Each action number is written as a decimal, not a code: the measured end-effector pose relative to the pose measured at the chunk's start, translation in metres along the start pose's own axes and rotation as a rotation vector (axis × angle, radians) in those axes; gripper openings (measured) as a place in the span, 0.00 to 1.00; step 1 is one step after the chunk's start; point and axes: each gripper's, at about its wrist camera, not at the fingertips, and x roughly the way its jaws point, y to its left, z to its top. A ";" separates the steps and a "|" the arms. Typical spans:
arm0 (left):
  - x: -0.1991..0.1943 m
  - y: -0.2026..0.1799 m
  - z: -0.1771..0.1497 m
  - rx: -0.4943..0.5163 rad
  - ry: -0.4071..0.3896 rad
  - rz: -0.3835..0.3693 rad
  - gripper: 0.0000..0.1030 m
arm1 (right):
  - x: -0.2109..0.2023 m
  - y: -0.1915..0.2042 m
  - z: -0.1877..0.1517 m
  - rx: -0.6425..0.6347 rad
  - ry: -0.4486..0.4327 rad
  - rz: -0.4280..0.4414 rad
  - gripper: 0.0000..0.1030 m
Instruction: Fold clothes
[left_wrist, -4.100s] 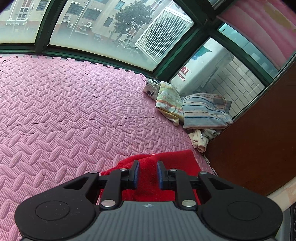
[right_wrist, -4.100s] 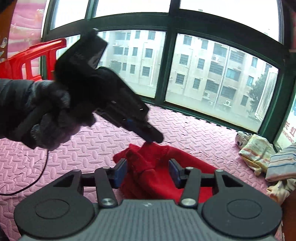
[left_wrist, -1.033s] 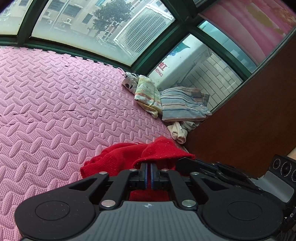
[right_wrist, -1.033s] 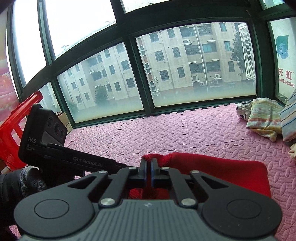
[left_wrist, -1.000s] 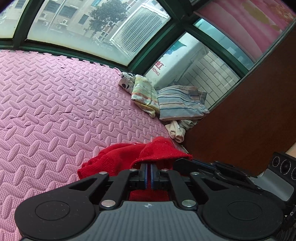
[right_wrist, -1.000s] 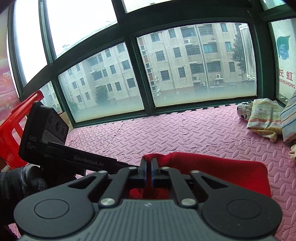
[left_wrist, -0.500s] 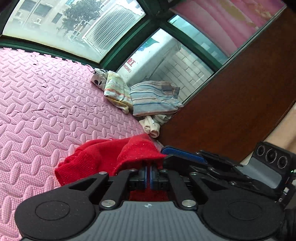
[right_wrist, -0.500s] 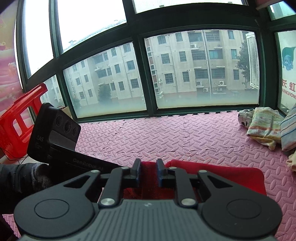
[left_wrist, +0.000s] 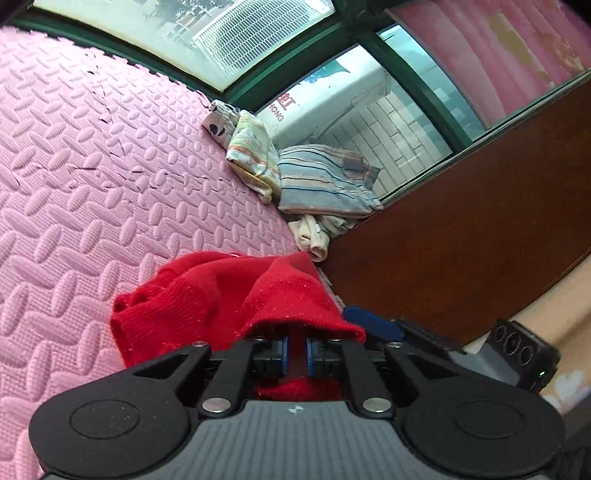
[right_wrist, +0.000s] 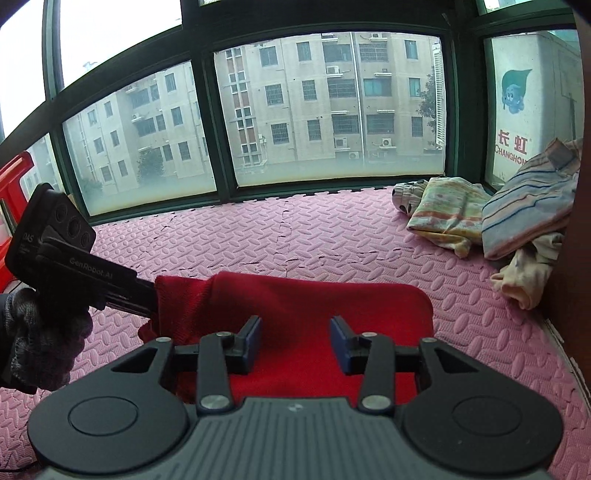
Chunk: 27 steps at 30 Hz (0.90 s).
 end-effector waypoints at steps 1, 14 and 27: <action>0.001 0.001 -0.001 -0.018 0.007 -0.029 0.10 | 0.001 0.000 -0.001 0.000 0.004 0.005 0.39; 0.003 0.019 -0.002 -0.251 0.009 -0.193 0.27 | 0.002 -0.010 0.000 0.077 -0.028 0.005 0.39; 0.003 0.039 -0.002 -0.415 -0.045 -0.170 0.35 | -0.005 -0.014 -0.001 0.131 -0.051 0.031 0.39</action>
